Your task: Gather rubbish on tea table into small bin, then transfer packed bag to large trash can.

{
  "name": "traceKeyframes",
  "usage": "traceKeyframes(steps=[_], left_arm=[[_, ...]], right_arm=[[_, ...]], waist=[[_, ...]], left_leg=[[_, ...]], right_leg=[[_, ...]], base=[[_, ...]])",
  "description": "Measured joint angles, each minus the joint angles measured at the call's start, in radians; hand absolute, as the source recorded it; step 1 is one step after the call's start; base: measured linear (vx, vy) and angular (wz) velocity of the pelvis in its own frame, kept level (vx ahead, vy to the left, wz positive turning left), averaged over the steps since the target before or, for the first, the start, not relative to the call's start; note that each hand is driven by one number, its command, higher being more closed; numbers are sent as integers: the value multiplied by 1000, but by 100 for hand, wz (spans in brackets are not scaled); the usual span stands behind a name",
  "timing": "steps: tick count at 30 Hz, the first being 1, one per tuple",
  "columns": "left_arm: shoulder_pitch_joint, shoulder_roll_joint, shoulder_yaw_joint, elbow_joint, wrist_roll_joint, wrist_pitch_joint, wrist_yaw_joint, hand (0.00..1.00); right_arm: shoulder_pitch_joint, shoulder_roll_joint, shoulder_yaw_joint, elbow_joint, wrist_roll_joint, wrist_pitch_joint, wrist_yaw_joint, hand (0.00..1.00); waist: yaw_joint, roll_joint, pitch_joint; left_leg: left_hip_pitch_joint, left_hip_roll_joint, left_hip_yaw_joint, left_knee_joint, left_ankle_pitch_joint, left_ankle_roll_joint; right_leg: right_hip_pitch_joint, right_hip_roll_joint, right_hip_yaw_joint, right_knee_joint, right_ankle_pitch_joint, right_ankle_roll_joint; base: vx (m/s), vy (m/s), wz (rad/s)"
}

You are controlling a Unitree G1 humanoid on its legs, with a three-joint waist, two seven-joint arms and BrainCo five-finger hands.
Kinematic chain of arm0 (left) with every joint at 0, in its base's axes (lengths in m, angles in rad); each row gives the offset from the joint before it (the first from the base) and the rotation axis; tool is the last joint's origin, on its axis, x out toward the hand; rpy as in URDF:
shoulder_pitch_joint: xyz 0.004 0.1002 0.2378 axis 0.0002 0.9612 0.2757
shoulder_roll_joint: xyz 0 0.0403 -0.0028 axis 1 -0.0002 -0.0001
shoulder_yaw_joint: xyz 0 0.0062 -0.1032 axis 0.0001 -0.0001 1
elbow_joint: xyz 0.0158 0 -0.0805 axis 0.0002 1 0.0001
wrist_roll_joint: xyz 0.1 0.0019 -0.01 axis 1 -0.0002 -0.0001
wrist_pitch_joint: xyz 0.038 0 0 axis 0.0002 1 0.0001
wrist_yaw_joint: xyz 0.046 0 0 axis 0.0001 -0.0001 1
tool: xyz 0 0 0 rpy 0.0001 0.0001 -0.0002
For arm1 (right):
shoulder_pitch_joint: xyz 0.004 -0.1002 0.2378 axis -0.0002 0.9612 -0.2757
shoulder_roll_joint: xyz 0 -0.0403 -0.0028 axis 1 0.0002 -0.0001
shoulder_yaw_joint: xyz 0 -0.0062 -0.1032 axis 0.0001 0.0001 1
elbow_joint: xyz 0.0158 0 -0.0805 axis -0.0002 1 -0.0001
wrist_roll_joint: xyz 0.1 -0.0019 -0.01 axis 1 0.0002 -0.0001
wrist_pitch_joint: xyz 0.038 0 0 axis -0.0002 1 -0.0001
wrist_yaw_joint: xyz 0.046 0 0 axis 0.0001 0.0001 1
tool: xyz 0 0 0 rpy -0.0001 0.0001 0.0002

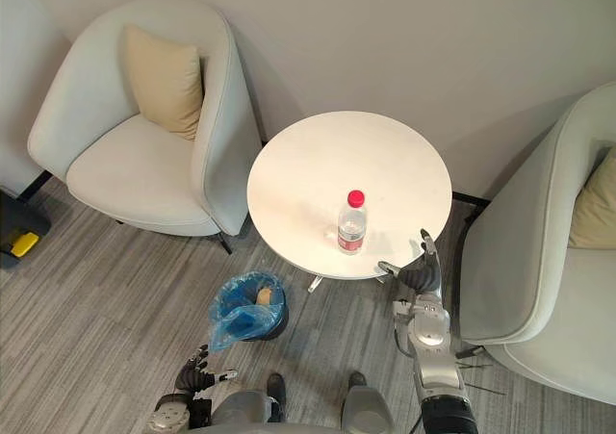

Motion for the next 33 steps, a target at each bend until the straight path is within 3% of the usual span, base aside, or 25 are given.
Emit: traceKeyframes(steps=[7, 9, 12, 16, 17, 20, 23, 33], left_arm=[[-14, 2, -29, 10, 0, -10, -1, 0], [-21, 1, -47, 5, -1, -17, -1, 0], [-23, 1, -57, -8, -1, -27, 0, 0], [-29, 7, -57, -13, -3, -30, 1, 0], [-24, 7, -57, -13, -8, -30, 2, 0], [-24, 10, -56, -15, -37, -31, 2, 0], [-23, 12, -56, -15, -70, -33, 2, 0], [-23, 14, -57, -33, -101, -40, 3, 0]], right_arm=[[-137, -5, 98, 123, 1, 1, 1, 0], [-212, -16, 101, 167, 5, 2, -14, 0], [-331, -44, 101, 210, 28, 2, -44, 0], [-506, -84, 86, 317, 62, 7, -72, 0], [-563, -97, 79, 349, 84, 11, -84, 100], [-661, -149, 63, 387, 122, 11, -111, 100], [-709, -199, 63, 412, 153, 11, -112, 100], [-727, -232, 65, 396, 228, 10, -107, 100]], waist=[[11, 18, 4], [31, 42, 19], [32, 77, 58], [59, 96, 108], [61, 98, 123], [83, 100, 140], [83, 100, 154], [81, 100, 173]], left_leg=[[-38, -21, -63, -36, 48, 7], [-73, -36, -92, -37, 68, 12], [-117, -43, -132, -48, 94, 15], [-161, -45, -148, -74, 134, 17], [-166, -46, -149, -90, 144, 15], [-190, -46, -146, -103, 165, 15], [-201, -46, -145, -104, 168, 18], [-211, -46, -150, -109, 169, 18]], right_leg=[[19, -12, -70, -81, 46, 6], [3, -21, -94, -90, 61, 11], [-27, -32, -135, -85, 74, 11], [-76, -33, -144, -82, 91, 11], [-91, -36, -145, -77, 94, 9], [-129, -37, -136, -68, 101, 7], [-141, -37, -135, -68, 102, 5], [-150, -33, -134, -74, 102, 4]], base=[[-20, 2, 30], [-117, 34, 41], [-137, 24, 44], [-140, 20, 13], [-104, 17, 8], [-56, 13, -5], [-8, 3, -2], [34, -11, 0]])
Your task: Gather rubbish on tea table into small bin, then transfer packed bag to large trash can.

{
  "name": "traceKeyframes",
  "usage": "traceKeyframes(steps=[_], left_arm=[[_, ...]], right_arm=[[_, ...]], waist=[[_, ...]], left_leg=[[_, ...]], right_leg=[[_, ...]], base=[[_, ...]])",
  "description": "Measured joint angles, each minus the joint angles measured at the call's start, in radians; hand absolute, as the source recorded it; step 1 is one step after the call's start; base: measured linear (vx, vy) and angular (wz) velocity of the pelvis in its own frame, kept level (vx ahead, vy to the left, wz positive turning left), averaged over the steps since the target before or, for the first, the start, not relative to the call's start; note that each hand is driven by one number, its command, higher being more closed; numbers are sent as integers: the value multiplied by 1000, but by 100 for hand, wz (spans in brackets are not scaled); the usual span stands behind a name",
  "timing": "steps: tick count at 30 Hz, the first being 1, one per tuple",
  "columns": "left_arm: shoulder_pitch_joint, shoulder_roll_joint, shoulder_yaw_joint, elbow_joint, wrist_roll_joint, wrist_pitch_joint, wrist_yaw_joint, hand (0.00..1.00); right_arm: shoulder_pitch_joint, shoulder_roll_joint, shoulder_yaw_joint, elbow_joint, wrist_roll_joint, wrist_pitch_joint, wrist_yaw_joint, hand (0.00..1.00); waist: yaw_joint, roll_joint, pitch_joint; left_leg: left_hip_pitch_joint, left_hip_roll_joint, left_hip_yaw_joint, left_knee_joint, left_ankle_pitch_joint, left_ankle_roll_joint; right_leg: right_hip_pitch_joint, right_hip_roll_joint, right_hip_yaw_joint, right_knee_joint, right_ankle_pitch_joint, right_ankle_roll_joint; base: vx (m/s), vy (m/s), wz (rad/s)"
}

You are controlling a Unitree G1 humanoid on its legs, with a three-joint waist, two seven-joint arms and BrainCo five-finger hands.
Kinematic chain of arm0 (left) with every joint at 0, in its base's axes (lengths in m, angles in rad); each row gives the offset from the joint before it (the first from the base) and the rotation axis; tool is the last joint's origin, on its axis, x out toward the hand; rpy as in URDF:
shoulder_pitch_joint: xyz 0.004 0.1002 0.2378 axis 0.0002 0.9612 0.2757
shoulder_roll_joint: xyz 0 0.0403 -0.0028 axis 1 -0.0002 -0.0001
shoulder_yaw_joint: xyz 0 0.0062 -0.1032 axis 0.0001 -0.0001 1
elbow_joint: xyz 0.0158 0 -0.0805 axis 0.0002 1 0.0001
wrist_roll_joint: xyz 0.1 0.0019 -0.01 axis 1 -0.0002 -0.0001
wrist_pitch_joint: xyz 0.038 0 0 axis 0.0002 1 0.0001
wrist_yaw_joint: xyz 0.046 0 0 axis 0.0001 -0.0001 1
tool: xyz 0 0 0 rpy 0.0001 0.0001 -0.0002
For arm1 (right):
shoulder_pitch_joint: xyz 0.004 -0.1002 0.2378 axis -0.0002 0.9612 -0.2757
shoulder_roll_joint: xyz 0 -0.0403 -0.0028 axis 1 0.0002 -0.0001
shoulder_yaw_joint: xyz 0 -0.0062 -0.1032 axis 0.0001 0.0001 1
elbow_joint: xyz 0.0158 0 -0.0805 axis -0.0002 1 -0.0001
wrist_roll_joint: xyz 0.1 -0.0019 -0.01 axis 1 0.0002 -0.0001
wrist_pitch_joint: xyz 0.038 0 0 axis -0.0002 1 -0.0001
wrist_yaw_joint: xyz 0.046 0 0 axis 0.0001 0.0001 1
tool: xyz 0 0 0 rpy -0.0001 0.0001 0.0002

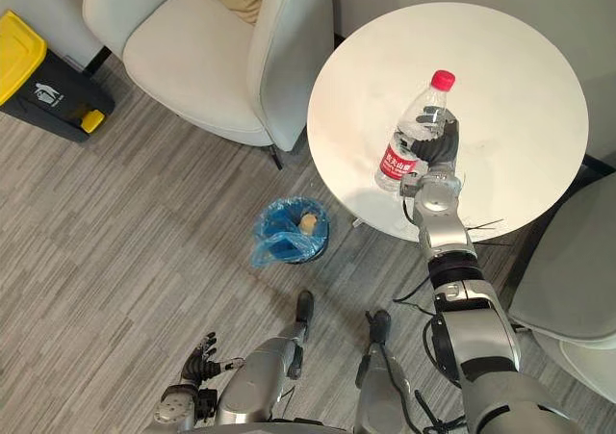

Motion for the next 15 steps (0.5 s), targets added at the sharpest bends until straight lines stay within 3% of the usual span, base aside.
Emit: traceKeyframes(steps=[4, 8, 13, 14, 15], left_arm=[[0, -1, 0, -1, 2, 1, 0, 0], [4, -2, 3, 0, 19, 6, -1, 0], [4, 0, 15, 1, 40, 13, -1, 0], [5, 1, 25, 1, 40, 14, -2, 0], [4, 0, 46, 1, 40, 16, -1, 0]], right_arm=[[147, 10, 0, -155, -4, -2, 1, 100], [316, 76, -1, -326, -64, -9, 17, 100], [500, 135, 3, -473, -158, -12, 47, 100], [522, 143, 4, -495, -160, -13, 47, 100], [546, 152, 3, -521, -162, -18, 46, 100]], waist=[[-2, -1, 0], [-31, -5, -3], [-31, -26, -21], [-32, -34, -26], [-42, -43, -35]], left_leg=[[46, -3, -12, -19, 0, 0], [75, -11, -44, -27, 1, -2], [98, -13, -96, -38, 7, -8], [91, -13, -74, -27, 1, 2], [74, 4, 57, -6, -41, 64]], right_leg=[[48, -1, -6, -11, -6, -2], [90, -8, -39, -10, -23, 7], [131, -24, -121, 29, -74, 5], [140, -32, -146, 40, -86, 3], [161, -46, -196, 45, -98, 9]], base=[[18, -3, 11], [2, -8, 22], [6, -25, 46], [-25, 9, 81], [-21, 13, 88]])
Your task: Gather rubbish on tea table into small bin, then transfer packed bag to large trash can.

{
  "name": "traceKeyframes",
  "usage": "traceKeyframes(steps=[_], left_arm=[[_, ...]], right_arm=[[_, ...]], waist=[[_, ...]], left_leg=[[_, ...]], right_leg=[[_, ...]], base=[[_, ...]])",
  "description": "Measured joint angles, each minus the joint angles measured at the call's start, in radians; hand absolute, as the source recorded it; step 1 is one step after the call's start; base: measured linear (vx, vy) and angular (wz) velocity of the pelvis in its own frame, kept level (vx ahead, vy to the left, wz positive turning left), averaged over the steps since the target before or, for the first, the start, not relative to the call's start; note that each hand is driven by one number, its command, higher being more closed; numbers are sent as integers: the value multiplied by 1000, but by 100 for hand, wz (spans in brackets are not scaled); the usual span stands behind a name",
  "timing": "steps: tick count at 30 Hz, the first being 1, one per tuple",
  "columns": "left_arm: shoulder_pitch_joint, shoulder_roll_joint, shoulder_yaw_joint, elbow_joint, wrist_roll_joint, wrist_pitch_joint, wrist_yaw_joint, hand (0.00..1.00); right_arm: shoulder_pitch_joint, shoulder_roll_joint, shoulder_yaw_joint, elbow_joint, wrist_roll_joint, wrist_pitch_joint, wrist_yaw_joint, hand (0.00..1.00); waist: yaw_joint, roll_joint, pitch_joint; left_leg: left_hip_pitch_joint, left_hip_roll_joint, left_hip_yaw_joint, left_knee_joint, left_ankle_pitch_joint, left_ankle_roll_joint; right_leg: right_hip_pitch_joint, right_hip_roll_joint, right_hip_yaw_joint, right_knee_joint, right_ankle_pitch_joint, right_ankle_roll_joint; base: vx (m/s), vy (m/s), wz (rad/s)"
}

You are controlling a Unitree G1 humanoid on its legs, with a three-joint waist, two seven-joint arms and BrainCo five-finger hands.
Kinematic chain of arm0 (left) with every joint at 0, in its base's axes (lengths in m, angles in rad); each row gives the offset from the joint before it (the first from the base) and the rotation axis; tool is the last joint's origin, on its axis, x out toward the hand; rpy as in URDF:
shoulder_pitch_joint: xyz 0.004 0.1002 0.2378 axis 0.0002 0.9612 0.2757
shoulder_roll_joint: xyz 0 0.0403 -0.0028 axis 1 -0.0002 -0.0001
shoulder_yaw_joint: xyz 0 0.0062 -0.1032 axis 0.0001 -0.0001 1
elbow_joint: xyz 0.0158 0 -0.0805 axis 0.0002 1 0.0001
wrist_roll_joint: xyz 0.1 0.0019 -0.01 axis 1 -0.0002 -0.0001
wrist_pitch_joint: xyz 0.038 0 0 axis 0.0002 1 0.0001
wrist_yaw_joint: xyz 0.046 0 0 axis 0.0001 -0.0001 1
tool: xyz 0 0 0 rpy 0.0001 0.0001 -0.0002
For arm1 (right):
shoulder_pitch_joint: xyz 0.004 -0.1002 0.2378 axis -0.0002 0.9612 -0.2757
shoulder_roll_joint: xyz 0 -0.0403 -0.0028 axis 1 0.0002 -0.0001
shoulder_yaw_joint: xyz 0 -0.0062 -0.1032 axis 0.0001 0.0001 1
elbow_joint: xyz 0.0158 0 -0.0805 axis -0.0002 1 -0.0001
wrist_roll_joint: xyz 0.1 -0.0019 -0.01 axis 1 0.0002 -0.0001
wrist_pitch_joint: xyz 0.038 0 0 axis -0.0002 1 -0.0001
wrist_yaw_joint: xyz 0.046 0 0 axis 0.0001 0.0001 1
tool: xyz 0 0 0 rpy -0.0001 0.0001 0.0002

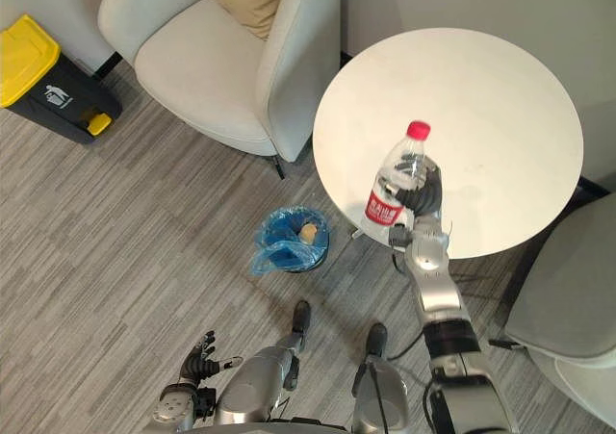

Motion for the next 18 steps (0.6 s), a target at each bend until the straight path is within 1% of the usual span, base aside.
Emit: traceKeyframes(steps=[1, 2, 3, 4, 5, 6, 7, 8, 9, 10, 11, 12, 13, 14, 15, 16, 17, 18], left_arm=[[0, -3, 6, -1, 0, -1, 1, 0], [1, -12, 12, -1, 0, -1, 1, 0], [2, -17, 11, -1, 0, -1, 0, 0], [-4, -24, 13, -3, 0, -3, 0, 0], [-6, -24, 13, -3, 0, -8, 0, 0], [-6, -24, 13, -3, 0, -10, 0, 0], [-6, -23, 17, -2, 0, -10, 0, 0], [-6, -22, 19, -2, 0, -11, 0, 0], [-5, -23, 22, -2, 2, -12, 0, 0], [-5, -23, 22, -1, 2, -11, 1, 0], [-3, -22, 22, 2, 5, -11, 1, 0], [-3, -19, 22, 1, 11, -11, 0, 0], [-2, -14, 22, 1, 20, -11, 1, 0], [-2, -4, 20, -2, 21, -9, 0, 0], [-2, -4, 22, -1, 21, -8, 2, 0], [-2, -1, 22, 1, 22, -7, 3, 0], [-2, 4, 21, 0, 21, -8, 2, 0], [-4, 7, 21, -2, 21, -11, 2, 0]], right_arm=[[11, 3, 0, -15, -6, -1, 0, 100], [27, 5, 5, -38, -19, -9, 0, 100], [29, 4, 5, -47, -28, -10, 0, 100], [29, 7, 5, -64, -37, -14, 1, 100], [36, 11, 15, -79, -42, -14, 5, 100], [53, 16, 39, -102, -66, -17, 20, 100], [69, 27, 70, -113, -84, -23, 36, 100], [78, 32, 85, -113, -95, -29, 43, 100], [95, 39, 114, -112, -113, -33, 57, 100], [102, 41, 126, -109, -117, -32, 69, 100], [107, 42, 160, -94, -138, -32, 87, 100], [110, 43, 168, -87, -147, -32, 92, 100], [113, 41, 178, -75, -155, -31, 105, 100], [116, 40, 189, -58, -155, -30, 109, 100], [115, 39, 197, -42, -157, -30, 110, 100], [115, 34, 203, -36, -158, -30, 110, 100], [112, 8, 222, -31, -168, -30, 110, 100], [107, -4, 231, -30, -180, -31, 110, 100]], waist=[[-13, -6, -5], [-33, -10, -22], [-36, -9, -28], [-30, -16, -30], [-15, -24, -39], [-8, -34, -46], [-3, -44, -52], [0, -48, -54], [9, -50, -55], [9, -49, -55], [7, -47, -56], [3, -48, -56], [-12, -51, -52], [-26, -53, -46], [-35, -54, -43], [-37, -51, -40], [-39, -44, -33], [-39, -47, -30]], left_leg=[[-3, 14, 77, 13, -14, 20], [-1, 54, 235, 51, -21, 31], [-4, 78, 302, 71, -14, 23], [-7, 87, 345, 103, -6, -8], [-7, 79, 340, 112, -20, -14], [-7, 71, 339, 128, -39, -10], [-7, 63, 343, 156, -68, -10], [-8, 61, 345, 177, -87, -10], [-7, 58, 355, 224, -127, -6], [-8, 59, 360, 245, -149, -4], [-14, 60, 360, 290, -191, -2], [-20, 59, 359, 305, -202, 3], [-33, 56, 340, 330, -222, 13], [-41, 55, 309, 345, -239, 21], [-47, 55, 287, 352, -242, 19], [-53, 55, 273, 357, -241, 15], [-80, 54, 245, 380, -239, 10], [-98, 47, 228, 398, -239, 10]], right_leg=[[13, -10, -26, -2, -3, 4], [31, -28, -64, 2, -16, 17], [33, -33, -76, 13, -25, 21], [38, -48, -80, 34, -39, 34], [38, -51, -74, 33, -41, 37], [46, -65, -73, 34, -43, 42], [47, -82, -66, 54, -54, 57], [46, -93, -59, 71, -62, 61], [41, -111, -44, 116, -78, 71], [33, -122, -34, 145, -84, 72], [-18, -146, 8, 256, -85, 70], [-46, -156, 28, 312, -81, 64], [-113, -168, 89, 433, -63, 32], [-166, -145, 167, 499, -97, 6], [-191, -114, 210, 499, -123, 6], [-208, -95, 234, 487, -132, 4], [-247, -47, 280, 421, -142, 9], [-259, -35, 280, 378, -135, 9]], base=[[41, 37, 121], [101, 41, 96], [134, 72, 83], [101, 67, 25], [95, 65, 12], [115, 100, -2], [106, 102, -2], [116, 136, -14], [63, 95, -19], [56, 134, -34], [44, 158, -24], [63, 189, -6], [89, 154, 39], [85, 89, 57], [70, 28, 60], [76, -10, 78], [75, -29, 80], [92, -68, 113]])
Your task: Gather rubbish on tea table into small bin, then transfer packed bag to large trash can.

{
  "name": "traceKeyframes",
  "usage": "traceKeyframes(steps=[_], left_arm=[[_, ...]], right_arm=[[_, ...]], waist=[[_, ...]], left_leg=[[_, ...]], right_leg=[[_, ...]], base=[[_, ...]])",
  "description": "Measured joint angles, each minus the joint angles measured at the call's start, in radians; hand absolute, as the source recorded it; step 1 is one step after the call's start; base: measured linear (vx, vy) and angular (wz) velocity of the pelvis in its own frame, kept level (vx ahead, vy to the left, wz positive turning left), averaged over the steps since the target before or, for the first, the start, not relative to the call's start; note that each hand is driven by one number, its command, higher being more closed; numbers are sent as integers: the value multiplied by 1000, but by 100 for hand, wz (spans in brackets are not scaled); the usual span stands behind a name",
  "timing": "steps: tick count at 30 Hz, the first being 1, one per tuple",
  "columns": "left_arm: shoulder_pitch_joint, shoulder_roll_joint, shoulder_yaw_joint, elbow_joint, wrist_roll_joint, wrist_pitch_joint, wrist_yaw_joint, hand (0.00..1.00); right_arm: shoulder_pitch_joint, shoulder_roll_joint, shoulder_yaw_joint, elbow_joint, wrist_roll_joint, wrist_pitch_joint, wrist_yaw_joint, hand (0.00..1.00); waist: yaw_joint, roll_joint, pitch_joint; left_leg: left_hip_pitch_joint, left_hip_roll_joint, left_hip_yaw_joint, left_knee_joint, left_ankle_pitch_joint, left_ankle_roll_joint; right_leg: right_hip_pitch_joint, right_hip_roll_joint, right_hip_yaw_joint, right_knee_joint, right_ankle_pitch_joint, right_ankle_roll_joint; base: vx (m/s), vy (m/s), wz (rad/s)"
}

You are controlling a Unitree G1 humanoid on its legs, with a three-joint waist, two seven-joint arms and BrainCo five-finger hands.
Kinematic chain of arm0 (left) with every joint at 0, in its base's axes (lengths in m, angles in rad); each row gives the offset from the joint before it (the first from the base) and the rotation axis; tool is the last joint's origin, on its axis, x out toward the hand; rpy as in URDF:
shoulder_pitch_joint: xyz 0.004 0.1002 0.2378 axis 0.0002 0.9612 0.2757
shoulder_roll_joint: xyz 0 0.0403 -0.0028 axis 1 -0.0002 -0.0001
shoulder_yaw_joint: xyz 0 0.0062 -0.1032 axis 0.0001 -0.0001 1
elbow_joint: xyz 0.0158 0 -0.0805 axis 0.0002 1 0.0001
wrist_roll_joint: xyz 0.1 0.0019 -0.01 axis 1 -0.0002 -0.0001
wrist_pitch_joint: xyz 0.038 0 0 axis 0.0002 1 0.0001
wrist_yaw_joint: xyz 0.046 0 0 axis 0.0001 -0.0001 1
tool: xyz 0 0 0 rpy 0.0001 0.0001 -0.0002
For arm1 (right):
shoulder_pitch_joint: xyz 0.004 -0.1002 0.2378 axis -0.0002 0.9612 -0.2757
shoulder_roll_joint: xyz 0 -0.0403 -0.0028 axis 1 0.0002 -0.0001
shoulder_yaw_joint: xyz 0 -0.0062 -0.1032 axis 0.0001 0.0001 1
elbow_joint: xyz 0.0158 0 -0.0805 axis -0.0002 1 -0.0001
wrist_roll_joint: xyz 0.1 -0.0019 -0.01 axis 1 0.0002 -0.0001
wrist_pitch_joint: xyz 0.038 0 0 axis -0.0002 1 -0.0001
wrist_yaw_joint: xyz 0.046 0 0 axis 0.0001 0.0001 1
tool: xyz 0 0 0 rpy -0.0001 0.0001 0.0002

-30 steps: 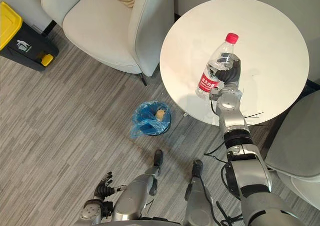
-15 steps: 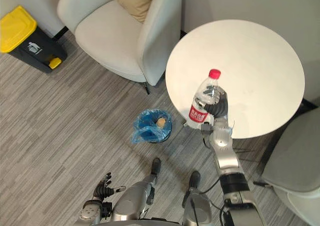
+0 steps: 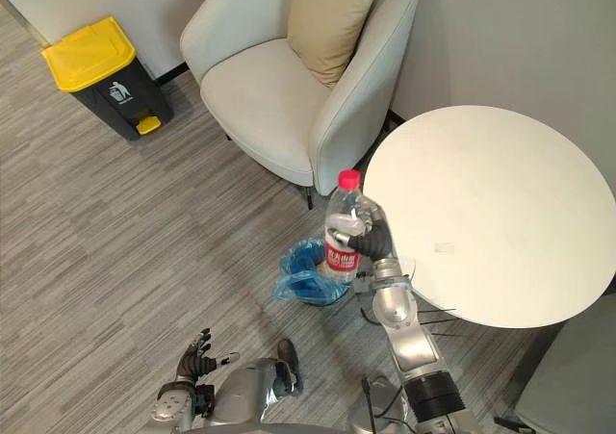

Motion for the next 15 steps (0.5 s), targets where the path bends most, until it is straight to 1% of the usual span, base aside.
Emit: traceKeyframes(steps=[1, 2, 3, 4, 5, 6, 8, 9, 10, 11, 13, 14, 15], left_arm=[[-17, 12, -3, 0, 0, -5, 0, 0], [-39, 8, -5, 9, 0, -4, 1, 0], [-68, -9, -10, -6, 0, -9, 4, 0], [-79, -16, -15, -13, -3, -14, 12, 0], [-95, -20, -23, -16, -5, -17, 21, 0], [-117, -20, -26, -18, -16, -20, 25, 0], [-139, -21, -27, -17, -35, -21, 41, 0], [-161, -27, -26, -15, -49, -23, 50, 0], [-185, -38, -25, -15, -62, -32, 65, 0], [-196, -42, -25, -15, -65, -35, 69, 0], [-252, -60, -15, -26, -83, -42, 89, 0], [-283, -70, -8, -42, -85, -44, 91, 0], [-299, -76, -2, -52, -92, -48, 92, 0]], right_arm=[[-28, -16, 8, 13, -13, -2, 0, 100], [-58, -32, 9, 33, -13, -7, 0, 100], [-160, -70, 12, 116, -24, -6, -1, 100], [-221, -77, 12, 162, -38, -1, -4, 100], [-279, -84, 9, 202, -50, 5, -11, 100], [-346, -96, 9, 259, -53, 12, -33, 100], [-417, -113, 8, 315, -52, 26, -58, 100], [-464, -140, 6, 337, -52, 30, -83, 100], [-508, -169, 5, 339, -52, 39, -102, 100], [-528, -177, 5, 340, -52, 43, -113, 100], [-620, -204, 3, 335, -52, 53, -153, 100], [-666, -218, 7, 326, -51, 56, -165, 100], [-689, -226, 10, 320, -51, 60, -169, 100]], waist=[[0, -18, 17], [-2, 1, 38], [11, 39, 62], [28, 47, 69], [30, 54, 84], [33, 61, 111], [45, 65, 121], [54, 71, 123], [56, 78, 127], [56, 78, 130], [58, 79, 139], [58, 79, 151], [58, 78, 158]], left_leg=[[-47, -30, -32, 56, -2, -3], [-73, -31, -53, 89, -8, -6], [-157, -15, -82, 129, -8, -8], [-202, -11, -83, 130, -5, -13], [-237, -11, -91, 131, 1, -21], [-267, -11, -103, 141, 3, -25], [-315, -9, -107, 159, 4, -25], [-365, -9, -109, 180, 4, -26], [-422, -11, -113, 203, 4, -26], [-446, -12, -113, 213, 4, -26], [-560, -18, -110, 276, 2, -24], [-624, -21, -111, 323, -1, -20], [-659, -20, -112, 350, -5, -16]], right_leg=[[-19, -2, -4, -93, 78, -1], [-30, -9, -13, -72, 78, 19], [-85, 5, -24, -60, 88, 14], [-134, 8, -24, -49, 90, 12], [-169, 7, -29, -40, 91, 10], [-196, 8, -35, -26, 92, 9], [-245, 9, -33, -5, 93, 7], [-295, 7, -30, 17, 93, 5], [-351, 4, -30, 47, 91, 3], [-376, 3, -30, 62, 88, 1], [-502, -17, -24, 153, 69, -4], [-569, -29, -22, 215, 49, -5], [-606, -31, -20, 248, 40, -9]], base=[[57, -89, 96], [29, -73, 92], [-12, -38, 42], [-42, -28, 22], [-65, -51, 13], [-81, -52, 16], [-83, -27, 2], [-132, 0, 3], [-135, 7, 6], [-159, 9, 13], [-133, -7, 16], [-149, -23, 19], [-157, -30, 19]])
